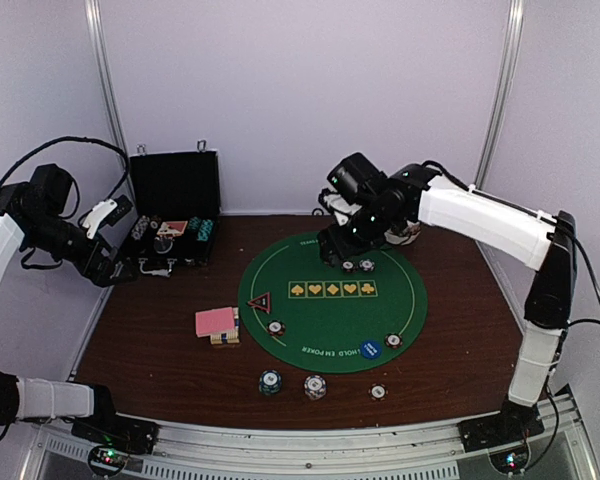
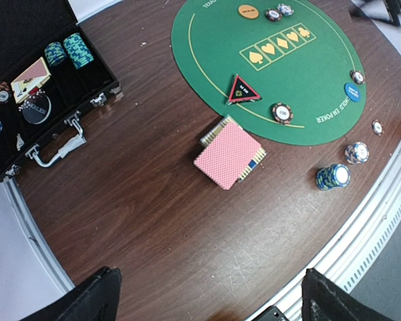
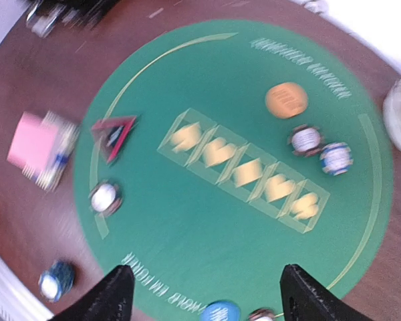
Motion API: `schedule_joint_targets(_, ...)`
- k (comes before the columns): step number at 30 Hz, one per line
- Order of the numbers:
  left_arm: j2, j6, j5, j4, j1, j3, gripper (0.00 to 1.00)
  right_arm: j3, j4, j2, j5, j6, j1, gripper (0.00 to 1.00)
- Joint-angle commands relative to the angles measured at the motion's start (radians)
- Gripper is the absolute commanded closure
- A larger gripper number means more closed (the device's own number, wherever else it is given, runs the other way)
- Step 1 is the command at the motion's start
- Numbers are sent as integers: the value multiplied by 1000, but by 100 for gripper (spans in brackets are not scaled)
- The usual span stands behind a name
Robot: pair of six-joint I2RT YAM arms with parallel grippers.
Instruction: Distribute texas hold em gaming equipment
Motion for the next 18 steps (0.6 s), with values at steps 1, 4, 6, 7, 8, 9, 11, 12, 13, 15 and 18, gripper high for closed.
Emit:
schedule_joint_targets(1, -14, 7, 6, 8, 7, 12, 3, -187, 28, -62, -17, 14, 175, 19)
schedule_joint_targets(4, -10, 10, 5, 2, 7, 19, 3, -256, 10, -82, -27, 18, 297, 16)
schedule_joint_targets(6, -9, 10, 5, 0, 7, 20, 2, -292, 7, -87, -74, 25, 357, 14)
schedule_joint_targets(7, -9, 10, 6, -1, 6, 19, 2, -306, 5, -85, -86, 27, 388, 13)
schedule_joint_targets(8, -8, 10, 7, -1, 6, 19, 3, -319, 4, -82, -98, 29, 406, 13)
schedule_joint_targets(9, -8, 10, 8, -2, 7, 18, 2, -333, 7, -79, -104, 33, 419, 12)
schedule_joint_targets(11, -11, 10, 9, -3, 7, 15, 2, -361, 19, -68, -123, 36, 434, 11)
schedule_joint_targets(12, -12, 9, 8, -3, 7, 14, 2, -370, 24, -59, -134, 38, 437, 11)
schedule_joint_targets(13, -13, 9, 10, -3, 7, 14, 2, -377, 31, -48, -145, 39, 440, 11)
schedule_joint_targets(15, -14, 8, 10, -2, 7, 13, 2, -386, 47, -24, -160, 35, 447, 11)
schedule_joint_targets(18, -13, 4, 11, -5, 7, 18, 2, -373, 54, 27, -168, 28, 451, 12)
